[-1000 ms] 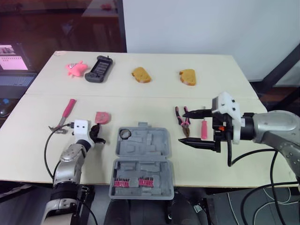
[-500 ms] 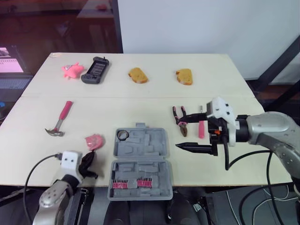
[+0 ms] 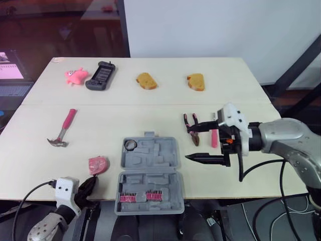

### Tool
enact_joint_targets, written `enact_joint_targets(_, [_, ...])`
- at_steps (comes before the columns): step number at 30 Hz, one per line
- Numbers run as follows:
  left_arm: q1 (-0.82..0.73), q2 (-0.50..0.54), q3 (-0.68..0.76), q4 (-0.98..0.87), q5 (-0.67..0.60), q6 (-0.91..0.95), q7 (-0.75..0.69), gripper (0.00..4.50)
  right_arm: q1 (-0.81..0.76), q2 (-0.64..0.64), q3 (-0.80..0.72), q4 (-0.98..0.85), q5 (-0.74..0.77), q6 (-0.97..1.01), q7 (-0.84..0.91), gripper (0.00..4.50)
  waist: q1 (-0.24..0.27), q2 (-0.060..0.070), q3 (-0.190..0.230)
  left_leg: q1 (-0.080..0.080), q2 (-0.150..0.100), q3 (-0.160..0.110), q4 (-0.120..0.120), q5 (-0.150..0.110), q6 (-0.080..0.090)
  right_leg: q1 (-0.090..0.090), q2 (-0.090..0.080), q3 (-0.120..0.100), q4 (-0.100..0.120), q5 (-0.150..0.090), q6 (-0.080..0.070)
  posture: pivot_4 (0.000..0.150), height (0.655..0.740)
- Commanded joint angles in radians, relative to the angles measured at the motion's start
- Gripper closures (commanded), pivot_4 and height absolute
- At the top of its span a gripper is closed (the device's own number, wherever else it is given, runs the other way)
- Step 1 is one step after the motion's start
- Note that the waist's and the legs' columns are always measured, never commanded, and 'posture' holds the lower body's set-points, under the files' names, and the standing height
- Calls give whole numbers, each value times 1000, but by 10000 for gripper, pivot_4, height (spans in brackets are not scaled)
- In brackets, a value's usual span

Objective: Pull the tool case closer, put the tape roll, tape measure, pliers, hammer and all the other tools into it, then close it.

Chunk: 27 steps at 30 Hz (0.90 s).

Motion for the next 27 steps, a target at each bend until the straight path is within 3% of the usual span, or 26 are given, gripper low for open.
enact_joint_targets(1, [51,32,54,-21,-51,-7,-61,26986,-10,1,-17,-14,0,-14,2,0,0,0,0,0,0,0,0,0,0,0,0,0,0,0,0,1500,7207])
enact_joint_targets(6, [92,103,131,-40,-98,-97,-196,992,2,-1,-23,-19,3,-12,-1,0,0,-1,0,-1,0,0,0,0,0,-2,0,0,0,0,0,1500,7207])
enact_joint_targets(10, [80,200,194,-68,-180,-89,-324,150,2,5,-24,-22,6,-13,-6,0,4,-1,0,-2,0,0,0,0,0,-7,-1,0,-1,0,0,1500,7207])
enact_joint_targets(15, [-35,339,215,20,-185,-85,-443,150,-10,21,-21,-31,27,-1,-12,0,2,-1,0,-3,0,1,0,0,0,-7,-1,0,-1,0,-1,1500,7207])
enact_joint_targets(20, [-274,507,81,250,-79,-128,-623,150,-14,25,-21,-41,31,4,-27,0,3,0,1,-3,0,1,-1,0,0,-6,0,0,1,1,-1,1500,7207])
enact_joint_targets(27, [-545,520,-91,554,64,-282,-739,150,18,35,-42,-84,46,23,-84,0,1,-1,1,-4,0,3,-3,0,0,-7,0,0,1,1,-1,1500,7207])
